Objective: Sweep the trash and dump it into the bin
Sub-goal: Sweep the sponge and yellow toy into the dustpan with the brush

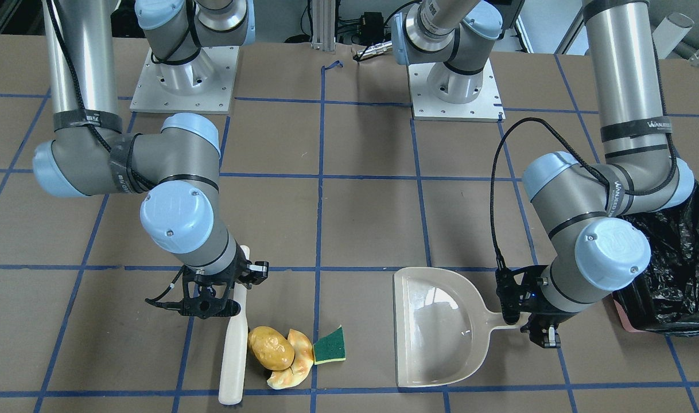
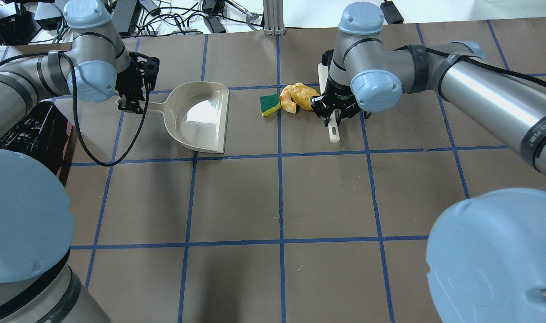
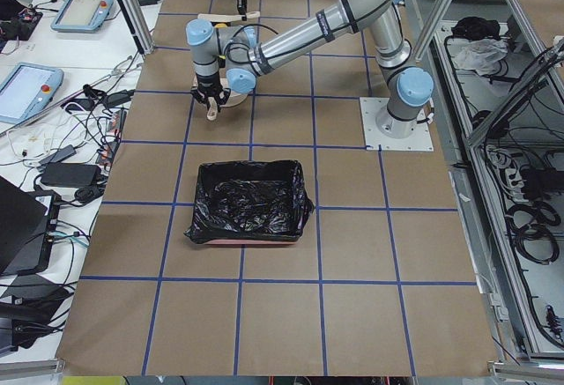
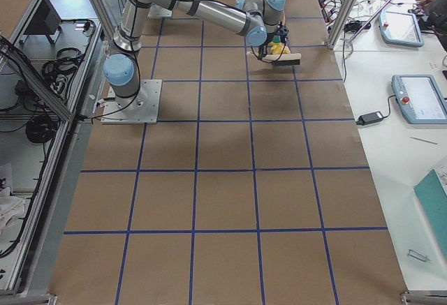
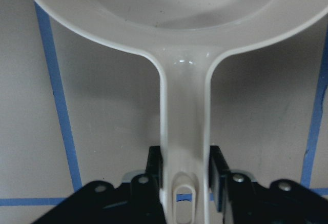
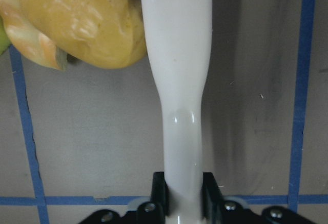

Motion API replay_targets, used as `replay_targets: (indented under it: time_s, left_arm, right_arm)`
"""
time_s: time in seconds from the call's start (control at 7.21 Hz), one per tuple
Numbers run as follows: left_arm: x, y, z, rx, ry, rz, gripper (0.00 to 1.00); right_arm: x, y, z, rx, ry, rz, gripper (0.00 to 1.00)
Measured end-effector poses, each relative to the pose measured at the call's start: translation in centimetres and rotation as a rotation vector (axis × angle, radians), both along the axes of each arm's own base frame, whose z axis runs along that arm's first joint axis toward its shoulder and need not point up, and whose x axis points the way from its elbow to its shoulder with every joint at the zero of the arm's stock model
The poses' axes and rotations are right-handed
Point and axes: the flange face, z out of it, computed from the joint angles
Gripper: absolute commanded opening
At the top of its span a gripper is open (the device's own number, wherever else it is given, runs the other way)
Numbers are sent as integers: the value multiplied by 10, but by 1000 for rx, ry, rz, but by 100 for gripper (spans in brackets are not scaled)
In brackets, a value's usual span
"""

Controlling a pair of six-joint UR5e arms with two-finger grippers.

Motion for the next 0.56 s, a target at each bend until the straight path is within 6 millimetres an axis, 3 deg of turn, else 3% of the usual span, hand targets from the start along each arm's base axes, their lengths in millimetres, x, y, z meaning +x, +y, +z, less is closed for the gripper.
replay_targets:
  time_s: [0.56]
  left_arm:
    - [0, -2, 4, -4, -1, -2, 0]
  right_arm:
    - [29, 6, -10, 9, -12, 31, 1]
